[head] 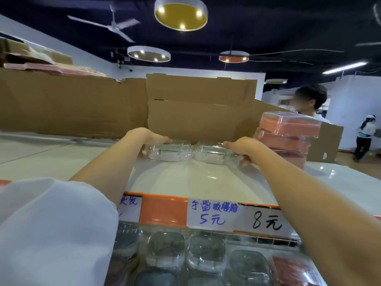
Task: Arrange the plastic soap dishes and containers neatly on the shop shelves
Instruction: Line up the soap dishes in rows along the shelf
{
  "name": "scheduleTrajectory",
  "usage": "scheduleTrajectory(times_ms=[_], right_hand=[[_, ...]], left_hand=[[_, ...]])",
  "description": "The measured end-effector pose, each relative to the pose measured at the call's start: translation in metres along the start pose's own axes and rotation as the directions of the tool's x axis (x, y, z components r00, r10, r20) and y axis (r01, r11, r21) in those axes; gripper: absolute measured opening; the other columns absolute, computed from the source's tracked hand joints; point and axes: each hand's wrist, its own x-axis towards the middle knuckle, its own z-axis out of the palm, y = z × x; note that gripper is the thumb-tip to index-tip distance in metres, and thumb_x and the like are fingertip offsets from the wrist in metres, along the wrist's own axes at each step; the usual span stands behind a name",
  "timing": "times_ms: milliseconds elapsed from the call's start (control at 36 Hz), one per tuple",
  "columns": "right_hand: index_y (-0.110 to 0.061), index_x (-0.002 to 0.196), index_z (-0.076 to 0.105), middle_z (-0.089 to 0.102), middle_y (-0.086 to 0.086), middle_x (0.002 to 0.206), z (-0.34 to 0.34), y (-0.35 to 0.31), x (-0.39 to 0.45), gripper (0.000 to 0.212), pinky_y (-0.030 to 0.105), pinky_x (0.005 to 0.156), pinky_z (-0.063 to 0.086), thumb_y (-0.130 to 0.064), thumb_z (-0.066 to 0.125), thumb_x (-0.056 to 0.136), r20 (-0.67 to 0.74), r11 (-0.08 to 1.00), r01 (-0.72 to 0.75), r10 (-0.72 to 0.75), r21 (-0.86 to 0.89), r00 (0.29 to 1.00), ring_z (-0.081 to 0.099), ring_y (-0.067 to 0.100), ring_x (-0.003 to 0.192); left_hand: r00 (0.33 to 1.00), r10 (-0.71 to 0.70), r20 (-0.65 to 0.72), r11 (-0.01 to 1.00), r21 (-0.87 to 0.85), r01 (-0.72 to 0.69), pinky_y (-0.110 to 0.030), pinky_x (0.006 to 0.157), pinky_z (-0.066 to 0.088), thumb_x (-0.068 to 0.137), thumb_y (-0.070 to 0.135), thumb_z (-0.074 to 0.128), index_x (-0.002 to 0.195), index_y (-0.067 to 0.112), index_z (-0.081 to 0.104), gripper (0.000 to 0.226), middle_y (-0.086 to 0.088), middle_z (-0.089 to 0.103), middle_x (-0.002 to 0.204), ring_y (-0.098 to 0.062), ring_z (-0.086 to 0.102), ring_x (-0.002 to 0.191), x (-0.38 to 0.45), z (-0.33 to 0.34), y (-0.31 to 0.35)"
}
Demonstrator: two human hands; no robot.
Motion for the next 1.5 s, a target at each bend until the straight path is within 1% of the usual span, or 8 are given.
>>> scheduleTrajectory(times_ms=[56, 194, 306, 472, 722, 944, 1389, 1500], right_hand=[[-0.006, 0.124, 0.054, 0.059, 0.008, 0.090, 0.002, -0.003, -0.007, 0.063, 0.028, 0.058, 0.048, -0.060, 0.035, 0.097, 0.091, 0.998, -0.014, 0.008, 0.061, 0.996, 0.055, 0.020, 0.064], [-0.011, 0.077, 0.042, 0.039, 0.003, 0.067, 0.002, -0.010, -0.016, 0.046, 0.021, 0.041, 0.038, -0.053, 0.047, 0.096, 0.155, 0.974, -0.077, 0.044, 0.211, 0.987, 0.043, 0.013, 0.041], [-0.010, 0.079, 0.041, 0.040, 0.007, 0.072, -0.001, -0.009, -0.025, 0.037, 0.027, 0.053, 0.043, -0.040, 0.055, 0.095, 0.135, 0.949, -0.058, 0.016, 0.310, 0.991, 0.041, 0.017, 0.055], [-0.010, 0.112, 0.044, 0.044, 0.008, 0.088, -0.004, -0.004, -0.053, 0.034, 0.040, 0.087, 0.056, -0.020, 0.067, 0.090, 0.109, 0.778, -0.040, -0.037, 0.628, 0.993, 0.053, 0.022, 0.079], [-0.012, 0.080, 0.054, 0.044, 0.001, 0.066, -0.014, 0.016, -0.103, 0.014, 0.025, 0.059, 0.047, -0.012, 0.063, 0.090, 0.057, 0.548, 0.070, -0.211, 0.834, 0.976, 0.042, 0.011, 0.056], [-0.013, 0.082, 0.053, 0.045, -0.001, 0.070, -0.017, 0.043, -0.156, 0.015, 0.020, 0.055, 0.037, -0.015, 0.067, 0.086, -0.081, 0.353, 0.169, -0.253, 0.920, 0.964, 0.039, 0.009, 0.061], [-0.015, 0.086, 0.053, 0.048, 0.001, 0.074, 0.037, 0.120, -0.240, 0.014, 0.021, 0.058, 0.044, -0.016, 0.067, 0.087, -0.063, 0.283, 0.226, -0.488, 0.932, 0.871, 0.046, 0.012, 0.065], [-0.011, 0.093, 0.057, 0.052, 0.007, 0.088, 0.062, 0.144, -0.254, 0.009, 0.017, 0.055, 0.047, -0.009, 0.064, 0.087, -0.024, 0.304, 0.199, -0.495, 0.932, 0.868, 0.049, 0.014, 0.071]], left_hand=[[1.000, 0.016, 0.001, 1.000, -0.024, -0.016, -0.030, 0.082, 0.043, 0.092, 0.068, 0.032, 0.147, 0.010, 0.028, 0.081, -0.017, 0.058, 0.111, -0.026, 0.054, 0.089, -0.006, 0.002, 0.000], [1.000, 0.023, -0.005, 0.991, -0.132, -0.024, -0.034, 0.090, 0.045, 0.094, 0.063, 0.036, 0.147, 0.005, 0.027, 0.079, -0.020, 0.046, 0.134, -0.031, 0.055, 0.104, -0.008, 0.006, 0.001], [0.999, 0.042, -0.022, 0.957, -0.287, -0.047, -0.038, 0.100, 0.047, 0.090, 0.064, 0.045, 0.142, 0.007, 0.036, 0.077, -0.016, 0.048, 0.134, -0.031, 0.058, 0.113, -0.007, 0.008, -0.002], [0.995, 0.077, -0.066, 0.830, -0.549, -0.101, -0.030, 0.059, 0.057, 0.089, 0.049, 0.060, 0.146, 0.009, 0.028, 0.077, -0.015, 0.032, 0.143, -0.028, 0.059, 0.084, -0.032, 0.015, -0.004], [0.962, 0.159, -0.220, 0.679, -0.683, -0.268, -0.032, 0.072, 0.057, 0.086, 0.032, 0.070, 0.116, 0.003, 0.049, 0.047, -0.008, 0.047, 0.081, -0.017, 0.053, 0.064, -0.080, 0.020, -0.007], [0.923, 0.160, -0.351, 0.532, -0.757, -0.380, -0.017, 0.041, 0.047, 0.077, 0.040, 0.076, 0.114, 0.004, 0.052, 0.058, -0.005, 0.058, 0.076, -0.011, 0.054, 0.054, -0.145, 0.039, -0.030], [0.892, 0.375, -0.251, 0.385, -0.833, -0.396, -0.028, 0.064, 0.049, 0.059, 0.051, 0.074, 0.101, 0.014, 0.057, 0.058, -0.001, 0.056, 0.056, -0.014, 0.064, 0.058, -0.249, 0.104, -0.120], [0.908, 0.372, -0.195, 0.383, -0.859, -0.341, -0.019, 0.045, 0.047, 0.064, 0.045, 0.081, 0.099, 0.011, 0.060, 0.052, -0.005, 0.057, 0.061, -0.012, 0.064, 0.051, -0.255, 0.137, -0.143]])
